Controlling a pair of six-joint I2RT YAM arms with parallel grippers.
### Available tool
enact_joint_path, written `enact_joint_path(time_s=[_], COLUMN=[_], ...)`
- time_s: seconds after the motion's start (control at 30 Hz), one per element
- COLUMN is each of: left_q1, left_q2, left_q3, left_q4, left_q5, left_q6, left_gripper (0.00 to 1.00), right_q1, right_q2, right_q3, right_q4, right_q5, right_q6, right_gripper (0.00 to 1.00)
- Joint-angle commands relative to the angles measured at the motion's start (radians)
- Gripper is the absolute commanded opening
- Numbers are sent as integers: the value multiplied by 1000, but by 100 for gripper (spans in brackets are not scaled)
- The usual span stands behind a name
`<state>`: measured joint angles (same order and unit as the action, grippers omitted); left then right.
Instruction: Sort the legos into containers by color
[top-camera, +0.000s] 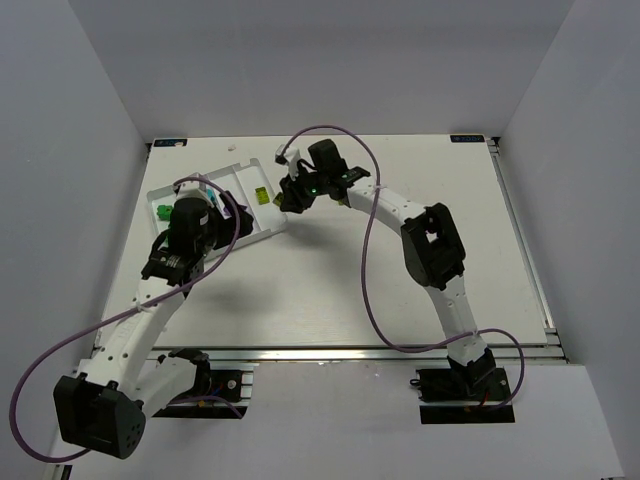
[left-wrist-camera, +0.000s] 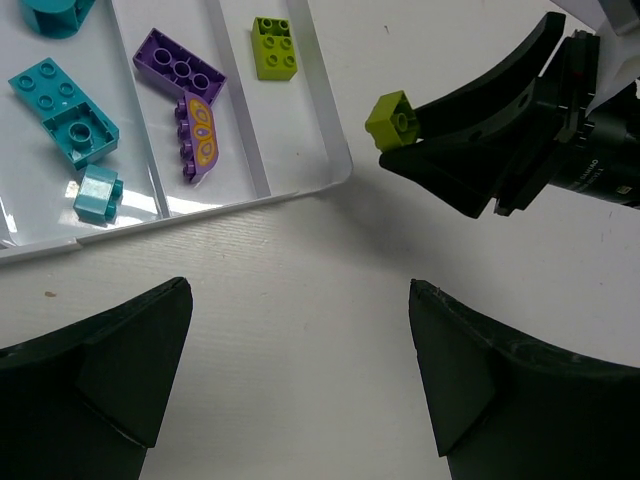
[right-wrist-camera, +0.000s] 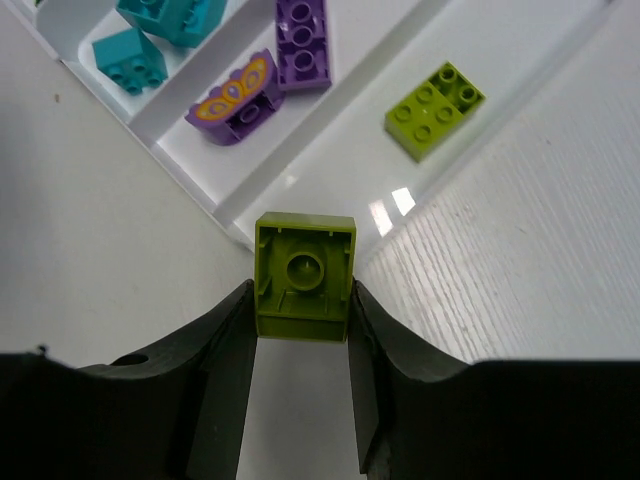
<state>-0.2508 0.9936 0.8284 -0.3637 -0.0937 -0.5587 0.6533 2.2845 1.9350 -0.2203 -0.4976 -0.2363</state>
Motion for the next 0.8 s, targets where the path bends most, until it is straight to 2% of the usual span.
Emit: enact_joint_path(time_s=[0.0, 0.23, 0.27, 0.33, 0.37, 0.47, 0.7, 0.77], left_q1=[1, 1, -1, -1, -1, 1, 1, 1], left_q2=[-39, -61, -61, -61, -61, -67, -79, -79], left_q3=[-8, -17, -18, -20, -20, -25, -25, -23], left_q4=[5, 6, 5, 5, 3, -1, -7, -7], left_q5=[-17, -21, -20, -17, -18, -18, -26, -29], left_q6=[0, -9, -9, -9, -9, -9, -9, -12], left_gripper=[98, 98, 98, 98, 98, 98, 98, 98], right_q1=[23, 63, 68, 71, 74, 74, 72, 71], right_q2=[24, 87, 90, 102, 105, 124, 147, 129], right_q3=[64, 122, 122, 122, 122, 134, 174, 170], right_q4=[82, 162, 167, 176, 186, 206, 210, 208], right_q5=[-38, -25, -15, -3, 11, 34, 65, 67], right_q6=[31, 68, 65, 60, 60, 63, 42, 19], right_gripper=[0, 9, 16, 24, 36, 55, 75, 89])
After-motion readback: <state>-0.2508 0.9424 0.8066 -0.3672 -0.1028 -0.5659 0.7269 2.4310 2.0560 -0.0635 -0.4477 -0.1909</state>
